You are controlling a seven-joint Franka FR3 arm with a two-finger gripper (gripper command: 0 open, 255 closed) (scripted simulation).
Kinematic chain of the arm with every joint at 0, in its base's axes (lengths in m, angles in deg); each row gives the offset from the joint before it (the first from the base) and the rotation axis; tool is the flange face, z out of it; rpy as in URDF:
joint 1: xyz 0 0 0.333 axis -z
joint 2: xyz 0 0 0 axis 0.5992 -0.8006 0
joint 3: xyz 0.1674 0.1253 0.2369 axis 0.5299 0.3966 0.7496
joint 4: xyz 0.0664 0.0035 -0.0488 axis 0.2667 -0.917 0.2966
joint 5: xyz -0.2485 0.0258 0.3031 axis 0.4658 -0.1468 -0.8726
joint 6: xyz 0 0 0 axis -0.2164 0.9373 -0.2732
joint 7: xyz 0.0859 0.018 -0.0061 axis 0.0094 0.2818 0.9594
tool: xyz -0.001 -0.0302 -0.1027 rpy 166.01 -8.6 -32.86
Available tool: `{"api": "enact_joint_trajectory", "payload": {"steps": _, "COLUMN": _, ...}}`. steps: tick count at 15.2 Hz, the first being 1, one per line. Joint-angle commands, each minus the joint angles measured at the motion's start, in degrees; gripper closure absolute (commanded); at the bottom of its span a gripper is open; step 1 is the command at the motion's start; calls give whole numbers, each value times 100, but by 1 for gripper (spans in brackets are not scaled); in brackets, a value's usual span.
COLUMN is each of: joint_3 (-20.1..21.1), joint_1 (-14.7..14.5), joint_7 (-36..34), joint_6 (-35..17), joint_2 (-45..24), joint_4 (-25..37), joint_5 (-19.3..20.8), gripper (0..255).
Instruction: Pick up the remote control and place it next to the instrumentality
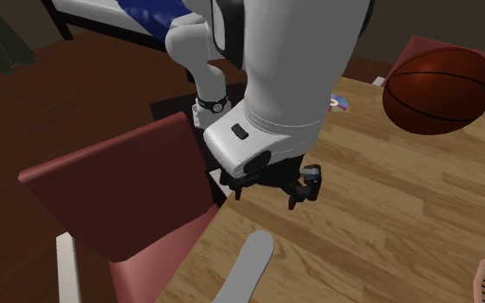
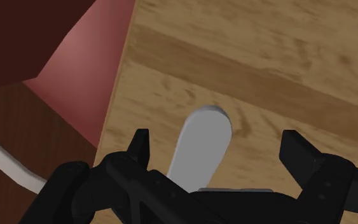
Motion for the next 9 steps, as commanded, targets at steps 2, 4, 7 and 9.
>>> {"api": "enact_joint_trajectory", "payload": {"steps": 2, "joint_3": -107, "joint_1": 98, "joint_7": -221, "joint_6": -151, "joint_2": -574, "joint_4": 430, "joint_5": -30, "gripper": 0}}
{"api": "enact_joint_trajectory", "payload": {"steps": 4, "joint_3": -174, "joint_1": 155, "joint_7": -368, "joint_6": -189, "joint_2": -976, "joint_4": 797, "joint_5": -64, "gripper": 0}}
{"api": "enact_joint_trajectory", "payload": {"steps": 7, "joint_3": -275, "joint_1": 250, "joint_7": -575, "joint_6": -207, "joint_2": -1581, "joint_4": 1390, "joint_5": -136, "gripper": 0}}
{"api": "enact_joint_trajectory", "payload": {"steps": 9, "joint_3": -342, "joint_1": 319, "joint_7": -706, "joint_6": -191, "joint_2": -1988, "joint_4": 1816, "joint_5": -196, "gripper": 0}}
